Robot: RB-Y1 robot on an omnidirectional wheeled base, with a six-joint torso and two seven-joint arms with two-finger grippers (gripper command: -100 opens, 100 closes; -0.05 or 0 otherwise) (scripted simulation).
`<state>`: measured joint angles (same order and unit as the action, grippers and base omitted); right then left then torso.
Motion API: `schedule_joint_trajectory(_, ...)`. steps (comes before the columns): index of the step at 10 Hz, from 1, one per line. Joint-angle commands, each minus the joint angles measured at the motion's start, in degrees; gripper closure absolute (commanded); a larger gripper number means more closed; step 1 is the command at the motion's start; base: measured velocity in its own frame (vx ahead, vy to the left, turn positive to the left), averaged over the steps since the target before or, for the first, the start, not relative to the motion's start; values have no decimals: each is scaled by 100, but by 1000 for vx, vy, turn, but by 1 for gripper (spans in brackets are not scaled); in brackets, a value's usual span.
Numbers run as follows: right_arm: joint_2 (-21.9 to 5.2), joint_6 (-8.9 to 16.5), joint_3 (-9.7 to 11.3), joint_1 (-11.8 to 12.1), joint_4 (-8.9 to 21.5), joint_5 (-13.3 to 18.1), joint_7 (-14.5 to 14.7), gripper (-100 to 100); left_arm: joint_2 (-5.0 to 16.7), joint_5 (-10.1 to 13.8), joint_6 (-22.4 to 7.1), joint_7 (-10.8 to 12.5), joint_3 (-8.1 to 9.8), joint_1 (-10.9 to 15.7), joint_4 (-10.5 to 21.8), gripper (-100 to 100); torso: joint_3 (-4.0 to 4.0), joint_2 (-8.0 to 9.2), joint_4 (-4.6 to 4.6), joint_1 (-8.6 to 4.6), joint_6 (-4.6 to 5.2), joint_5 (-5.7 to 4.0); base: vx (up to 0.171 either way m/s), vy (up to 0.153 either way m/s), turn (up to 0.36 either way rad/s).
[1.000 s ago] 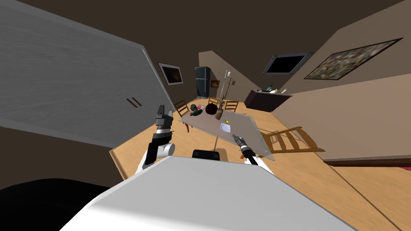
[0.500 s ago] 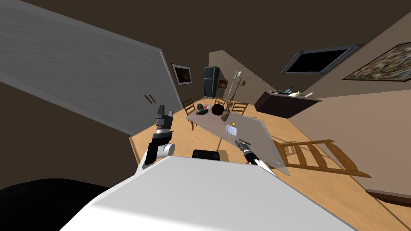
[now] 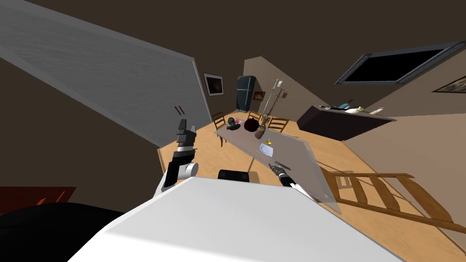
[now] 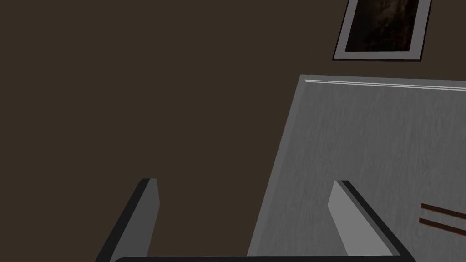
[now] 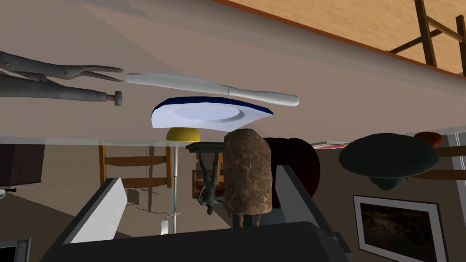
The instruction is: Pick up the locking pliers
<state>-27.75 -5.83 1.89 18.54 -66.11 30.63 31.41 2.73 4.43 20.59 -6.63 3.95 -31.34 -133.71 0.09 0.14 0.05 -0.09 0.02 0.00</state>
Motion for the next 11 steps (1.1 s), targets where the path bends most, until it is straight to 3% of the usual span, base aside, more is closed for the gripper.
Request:
schedule_joint_trajectory(1,-82,91,56,2,182,49,76,-100,0,0,0,0,0,0,0,0,0,0,0,0,0,0,-12,2,121)
schedule_joint_trajectory(4,-283,249,171,-142,658,276,430,-100,0,0,0,0,1,-1,0,0,0,1,-1,-3,7,-1,-13,2,195)
schedule_joint_trajectory(6,-283,249,171,-142,839,276,430,-100,0,0,0,0,1,-1,0,0,0,1,0,-5,7,-1,-6,-2,86)
schedule_joint_trajectory(7,-383,318,234,-217,996,376,604,-100,0,0,0,0,1,-2,0,0,-1,-1,-1,-4,9,-1,-12,3,226)
schedule_joint_trajectory(11,-481,381,301,-293,1453,467,776,-100,0,0,0,0,1,-1,0,0,-1,-2,0,-6,2,-1,-9,-9,133)
